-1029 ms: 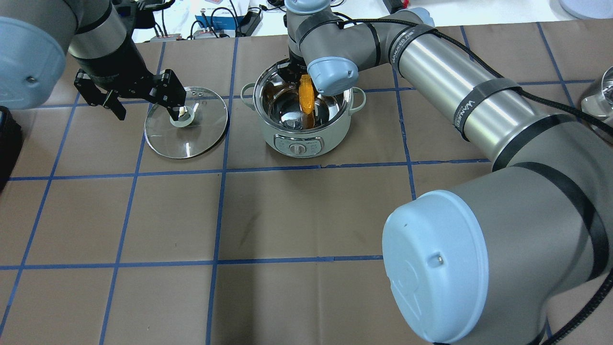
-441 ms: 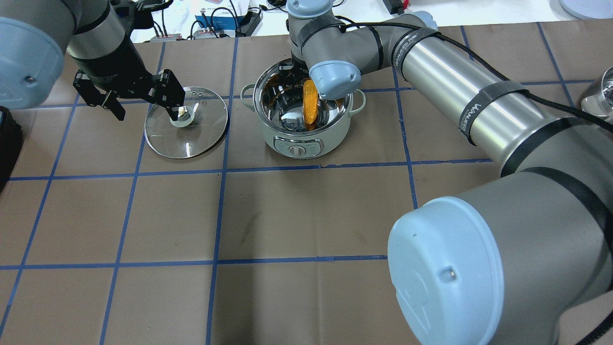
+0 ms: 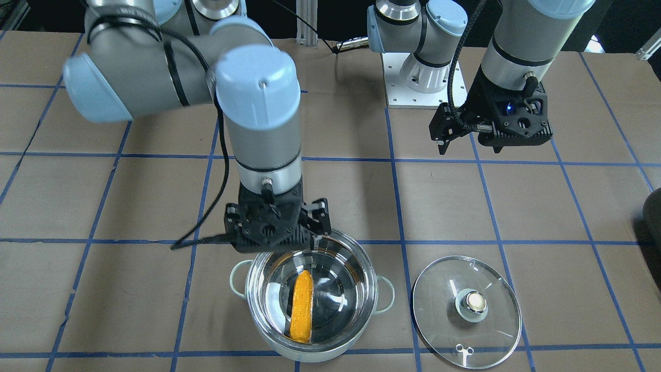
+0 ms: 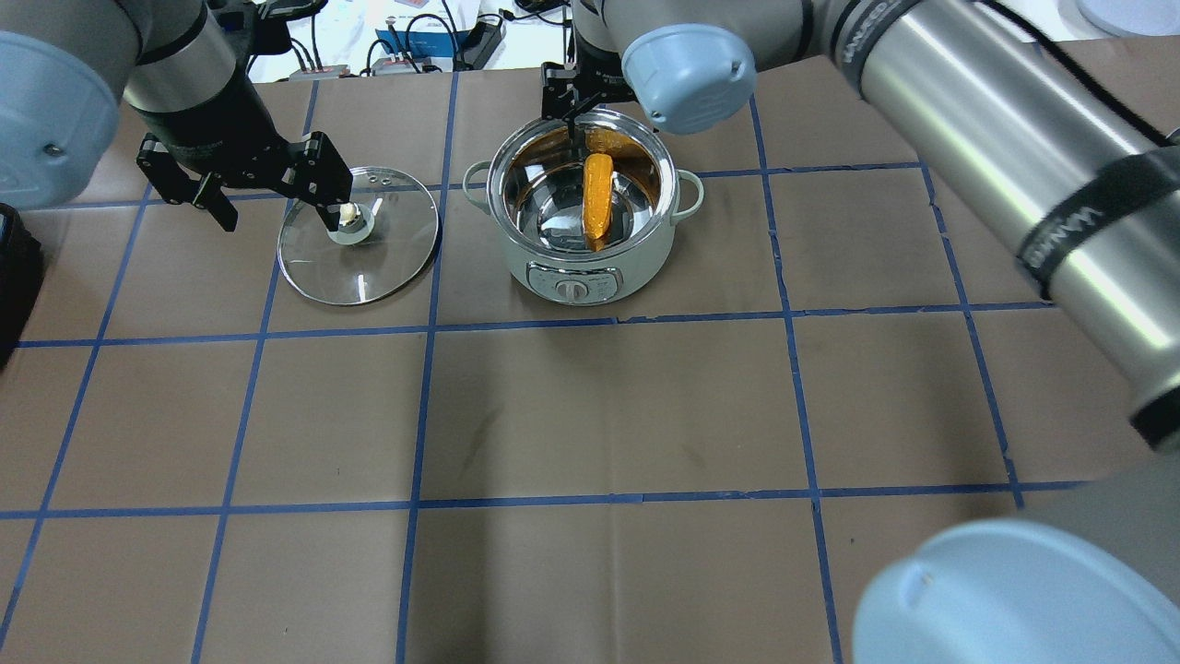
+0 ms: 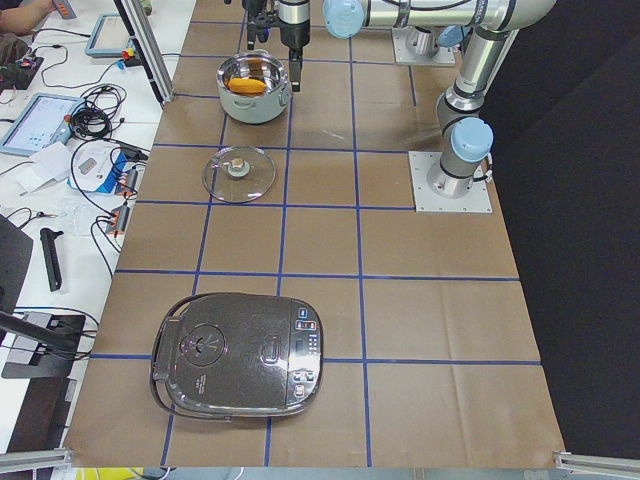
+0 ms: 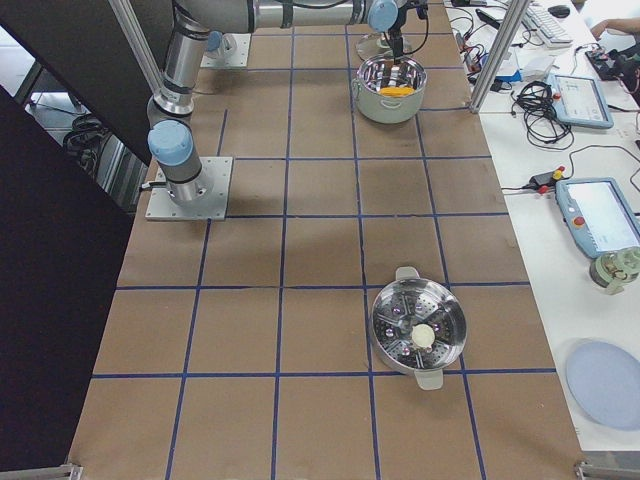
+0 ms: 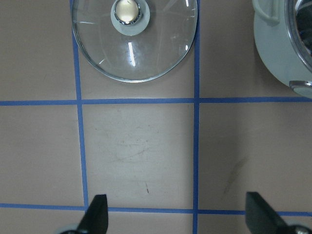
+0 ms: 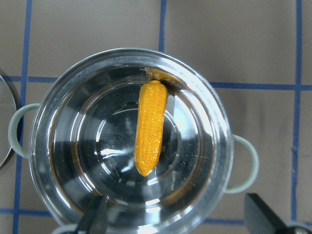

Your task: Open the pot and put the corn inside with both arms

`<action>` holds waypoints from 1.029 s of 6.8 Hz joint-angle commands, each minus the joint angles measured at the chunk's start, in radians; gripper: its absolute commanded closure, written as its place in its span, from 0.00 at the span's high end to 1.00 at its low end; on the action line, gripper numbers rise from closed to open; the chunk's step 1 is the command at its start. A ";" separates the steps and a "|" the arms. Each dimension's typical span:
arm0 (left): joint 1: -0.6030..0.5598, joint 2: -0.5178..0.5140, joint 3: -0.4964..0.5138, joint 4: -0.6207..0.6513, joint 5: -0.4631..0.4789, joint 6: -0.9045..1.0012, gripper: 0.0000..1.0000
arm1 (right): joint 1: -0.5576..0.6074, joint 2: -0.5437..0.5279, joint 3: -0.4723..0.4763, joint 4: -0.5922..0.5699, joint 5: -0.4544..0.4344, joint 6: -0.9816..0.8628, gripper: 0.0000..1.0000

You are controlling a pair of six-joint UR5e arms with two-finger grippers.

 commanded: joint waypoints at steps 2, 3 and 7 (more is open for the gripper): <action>-0.001 0.000 -0.001 0.000 0.000 0.000 1.00 | -0.217 -0.311 0.094 0.334 0.005 -0.075 1.00; -0.001 0.000 -0.001 0.000 0.000 0.002 1.00 | -0.240 -0.372 0.172 0.360 -0.004 -0.119 1.00; -0.009 -0.002 -0.003 -0.002 -0.028 0.000 1.00 | -0.231 -0.439 0.270 0.340 -0.001 -0.164 1.00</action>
